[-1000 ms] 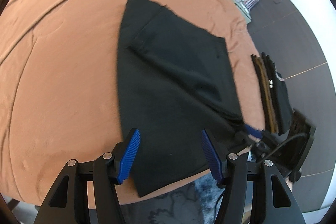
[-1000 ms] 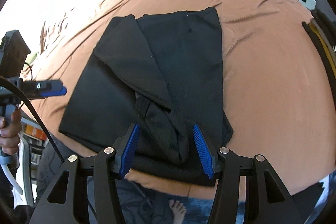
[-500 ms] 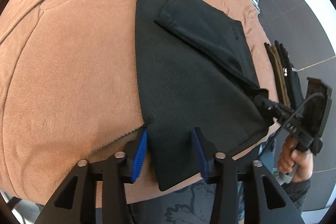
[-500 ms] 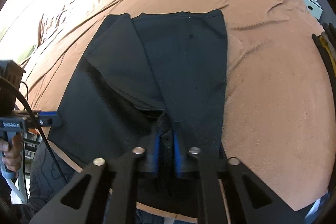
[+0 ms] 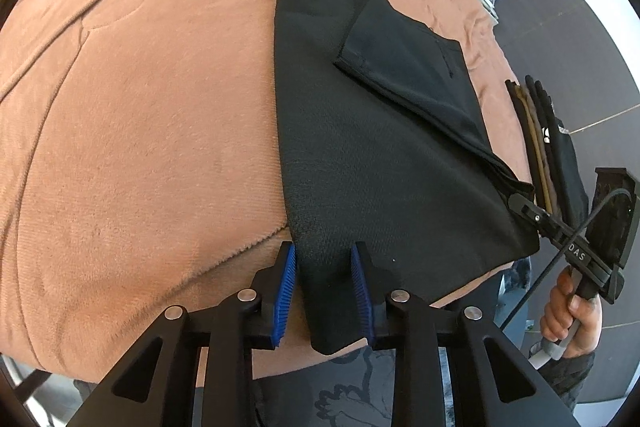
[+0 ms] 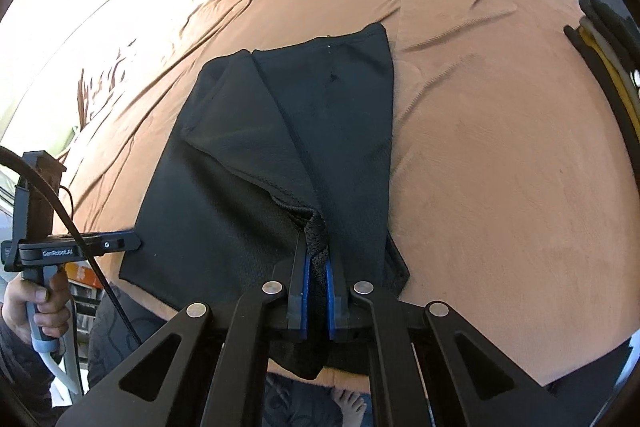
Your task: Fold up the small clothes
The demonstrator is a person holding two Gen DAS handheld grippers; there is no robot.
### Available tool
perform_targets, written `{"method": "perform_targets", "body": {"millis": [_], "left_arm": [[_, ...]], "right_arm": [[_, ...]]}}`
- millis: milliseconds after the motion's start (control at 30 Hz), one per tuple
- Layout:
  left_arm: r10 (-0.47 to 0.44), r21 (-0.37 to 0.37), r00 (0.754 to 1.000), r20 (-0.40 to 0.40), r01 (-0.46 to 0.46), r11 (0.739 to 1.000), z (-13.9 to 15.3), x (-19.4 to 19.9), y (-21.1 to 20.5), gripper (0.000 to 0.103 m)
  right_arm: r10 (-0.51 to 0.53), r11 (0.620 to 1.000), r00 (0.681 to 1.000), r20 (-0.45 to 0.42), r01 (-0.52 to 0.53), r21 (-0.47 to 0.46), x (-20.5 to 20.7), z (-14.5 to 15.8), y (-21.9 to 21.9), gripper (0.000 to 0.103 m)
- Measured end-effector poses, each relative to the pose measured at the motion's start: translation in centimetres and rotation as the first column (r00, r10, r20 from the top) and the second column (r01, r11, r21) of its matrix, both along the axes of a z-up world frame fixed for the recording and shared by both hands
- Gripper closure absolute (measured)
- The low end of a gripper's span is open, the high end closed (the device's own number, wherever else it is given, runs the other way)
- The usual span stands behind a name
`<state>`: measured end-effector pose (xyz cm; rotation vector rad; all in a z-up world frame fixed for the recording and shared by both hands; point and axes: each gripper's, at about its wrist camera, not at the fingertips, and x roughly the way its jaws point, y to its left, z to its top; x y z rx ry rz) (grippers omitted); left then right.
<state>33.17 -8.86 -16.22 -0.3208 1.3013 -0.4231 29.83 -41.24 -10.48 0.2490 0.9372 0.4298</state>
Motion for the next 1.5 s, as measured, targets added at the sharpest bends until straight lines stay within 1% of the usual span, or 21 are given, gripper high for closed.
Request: {"method": "perform_targets", "body": {"millis": [200, 267, 400, 500, 600, 700, 767, 800, 833, 867, 933, 1167, 1367, 1500], "left_arm": [[-0.005, 0.029, 1.0, -0.008, 0.005, 1.0, -0.6, 0.1, -0.6, 0.074], [-0.003, 0.03, 1.0, -0.009, 0.003, 1.0, -0.5, 0.1, -0.7, 0.074], [0.004, 0.022, 1.0, -0.011, -0.004, 1.0, -0.2, 0.2, -0.3, 0.074], [0.006, 0.012, 1.0, -0.001, -0.006, 1.0, 0.3, 0.3, 0.0, 0.074], [0.011, 0.001, 1.0, 0.005, -0.011, 1.0, 0.5, 0.3, 0.9, 0.072], [0.019, -0.006, 1.0, 0.01, -0.019, 1.0, 0.6, 0.5, 1.4, 0.07], [0.026, -0.017, 1.0, 0.01, -0.026, 1.0, 0.7, 0.7, 1.5, 0.067], [0.029, -0.022, 1.0, 0.011, -0.029, 0.999, 0.8, 0.9, 1.6, 0.064], [0.032, -0.027, 0.999, 0.012, -0.031, 0.999, 0.9, 1.0, 1.6, 0.063], [0.033, -0.032, 0.999, 0.014, -0.033, 0.999, 0.9, 1.0, 1.6, 0.062], [0.034, -0.036, 0.999, 0.017, -0.033, 0.999, 1.0, 1.2, 1.5, 0.061], [0.067, -0.053, 0.997, 0.023, -0.066, 0.996, 0.9, 2.1, 2.3, 0.061], [0.101, -0.079, 0.995, 0.027, -0.098, 0.992, 0.4, 3.3, 3.2, 0.061], [0.113, -0.102, 0.993, 0.013, -0.112, 0.988, -0.2, 4.3, 3.5, 0.061]], "right_arm": [[-0.011, 1.0, 0.999, -0.03, 0.011, -0.015, -0.1, -1.4, -0.3, 0.1], [-0.014, 1.0, 1.0, -0.026, 0.013, -0.019, -0.1, -1.5, -0.4, 0.1], [-0.011, 0.998, 1.0, 0.0, 0.011, -0.062, -0.3, -0.8, -0.3, 0.1], [0.007, 0.998, 1.0, -0.013, -0.008, -0.068, -0.3, -0.4, -0.1, 0.099], [0.006, 0.996, 1.0, -0.002, -0.006, -0.093, -0.2, 0.3, -0.2, 0.098], [0.04, 0.991, 0.999, 0.015, -0.038, -0.126, -0.3, 1.4, 0.7, 0.095], [0.054, 0.986, 0.998, 0.027, -0.049, -0.159, -0.3, 1.8, 1.3, 0.082], [0.059, 0.983, 0.998, 0.035, -0.052, -0.177, -0.2, 2.0, 1.7, 0.063], [0.063, 0.981, 0.997, 0.042, -0.054, -0.185, 0.0, 2.2, 1.9, 0.051], [0.068, 0.98, 0.997, 0.048, -0.057, -0.189, 0.1, 2.4, 2.2, 0.049], [0.082, 0.978, 0.995, 0.052, -0.07, -0.198, 0.4, 2.6, 2.9, 0.049], [0.149, 0.952, 0.986, 0.078, -0.122, -0.28, 2.2, 2.9, 6.8, 0.049], [0.198, 0.943, 0.977, 0.079, -0.168, -0.288, 4.3, 2.8, 9.4, 0.05], [0.232, 0.93, 0.97, 0.065, -0.202, -0.306, 6.1, 2.3, 11.1, 0.053]]}}
